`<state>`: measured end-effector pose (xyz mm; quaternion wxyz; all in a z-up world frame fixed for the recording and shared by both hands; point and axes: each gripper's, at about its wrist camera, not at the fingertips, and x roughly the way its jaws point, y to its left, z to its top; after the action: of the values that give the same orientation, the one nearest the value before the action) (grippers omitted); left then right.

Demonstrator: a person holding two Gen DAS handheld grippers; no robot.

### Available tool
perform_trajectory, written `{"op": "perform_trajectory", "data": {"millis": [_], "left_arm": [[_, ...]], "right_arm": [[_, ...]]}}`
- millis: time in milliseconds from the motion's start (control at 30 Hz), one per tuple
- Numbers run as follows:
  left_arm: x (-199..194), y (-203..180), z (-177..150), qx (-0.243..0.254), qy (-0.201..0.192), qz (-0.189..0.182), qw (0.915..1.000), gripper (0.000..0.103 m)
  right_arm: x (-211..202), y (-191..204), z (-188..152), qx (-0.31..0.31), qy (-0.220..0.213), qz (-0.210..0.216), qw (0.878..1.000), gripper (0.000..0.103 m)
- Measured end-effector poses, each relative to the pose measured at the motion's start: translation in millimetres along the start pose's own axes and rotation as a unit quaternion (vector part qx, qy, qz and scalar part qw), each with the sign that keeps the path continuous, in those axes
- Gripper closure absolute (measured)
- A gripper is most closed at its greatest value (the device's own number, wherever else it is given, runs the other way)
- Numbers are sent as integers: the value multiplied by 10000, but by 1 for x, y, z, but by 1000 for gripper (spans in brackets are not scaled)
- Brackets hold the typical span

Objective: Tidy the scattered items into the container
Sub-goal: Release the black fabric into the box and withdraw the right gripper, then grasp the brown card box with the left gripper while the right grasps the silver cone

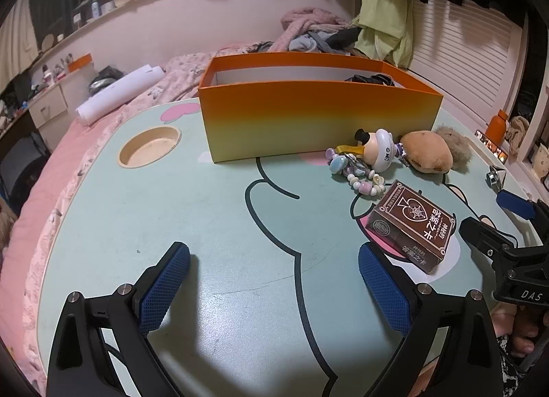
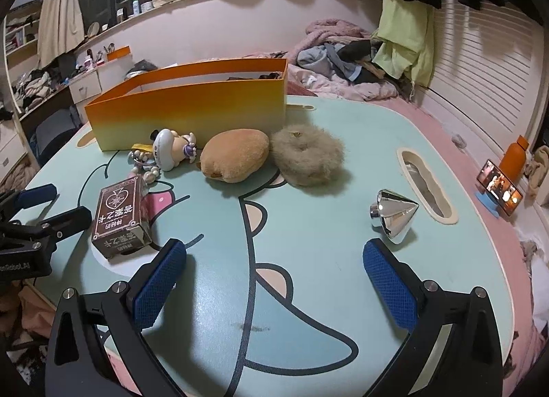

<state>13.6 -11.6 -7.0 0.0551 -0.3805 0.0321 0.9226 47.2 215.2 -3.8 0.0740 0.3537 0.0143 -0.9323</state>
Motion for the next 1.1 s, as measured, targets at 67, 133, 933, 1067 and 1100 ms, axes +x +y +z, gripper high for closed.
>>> {"op": "perform_trajectory", "data": {"millis": [67, 133, 933, 1067, 1100], "left_arm": [[-2, 1, 0, -36, -53, -111, 9999, 4], [-8, -1, 2, 8, -181, -234, 9996, 4], [8, -83, 26, 1258, 197, -848, 9882, 36], [-8, -67, 16, 1040, -63, -898, 9905, 36], [-14, -59, 14, 927, -129, -879, 9917, 36]], "right_arm": [[0, 0, 0, 4, -15, 10, 10000, 0], [-1, 0, -1, 37, -42, 17, 10000, 0], [-31, -66, -9, 1739, -978, 778, 9768, 0], [-32, -65, -6, 1663, -992, 697, 9786, 0], [-33, -65, -5, 1633, -996, 662, 9793, 0]]}}
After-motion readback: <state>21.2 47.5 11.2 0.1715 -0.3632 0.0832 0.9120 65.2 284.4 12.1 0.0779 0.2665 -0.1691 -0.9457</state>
